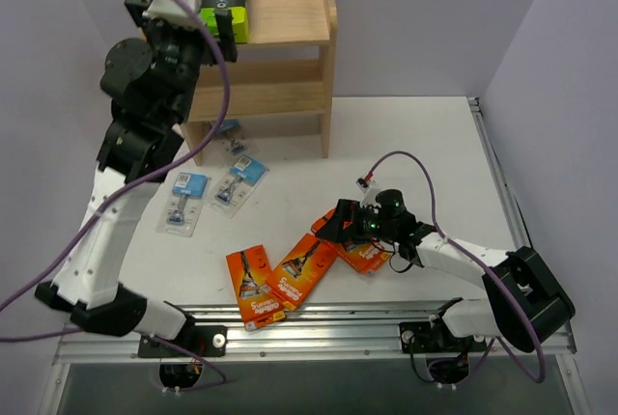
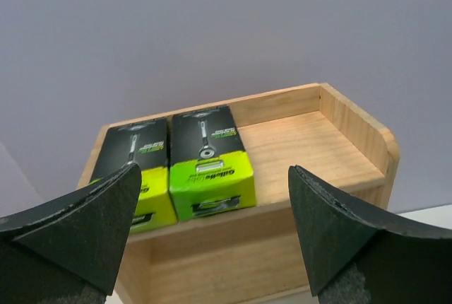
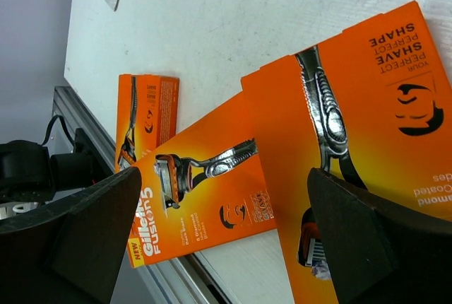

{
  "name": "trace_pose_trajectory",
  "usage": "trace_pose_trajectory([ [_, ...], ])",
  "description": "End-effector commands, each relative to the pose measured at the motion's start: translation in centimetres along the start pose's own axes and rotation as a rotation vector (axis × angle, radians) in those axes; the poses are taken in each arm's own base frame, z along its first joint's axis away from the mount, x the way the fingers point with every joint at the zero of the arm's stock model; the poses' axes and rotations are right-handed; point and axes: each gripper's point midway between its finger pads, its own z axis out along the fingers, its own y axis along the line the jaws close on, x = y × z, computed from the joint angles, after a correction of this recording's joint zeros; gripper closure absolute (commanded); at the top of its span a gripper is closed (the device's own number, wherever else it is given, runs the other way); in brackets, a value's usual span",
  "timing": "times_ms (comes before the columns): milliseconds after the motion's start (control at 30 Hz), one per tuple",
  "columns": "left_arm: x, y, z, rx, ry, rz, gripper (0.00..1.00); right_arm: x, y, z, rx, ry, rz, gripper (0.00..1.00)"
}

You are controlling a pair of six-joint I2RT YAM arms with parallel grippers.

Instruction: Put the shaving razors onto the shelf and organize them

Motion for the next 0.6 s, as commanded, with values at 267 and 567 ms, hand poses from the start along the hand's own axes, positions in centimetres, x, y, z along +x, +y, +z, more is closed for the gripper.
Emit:
trace_pose_trajectory([
  [267,9.0,3.8,-12.2,-0.072,0.139,-0.087,0.07,-0.8,2.4,-0.7,0.084,-0.029,-0.051,0.02],
  [567,18.6,5.9,-19.2,-0.180,0.285,-0.098,0.06,0.9,4.4,-0.6,0.156,-0.041,-0.102,0.16],
])
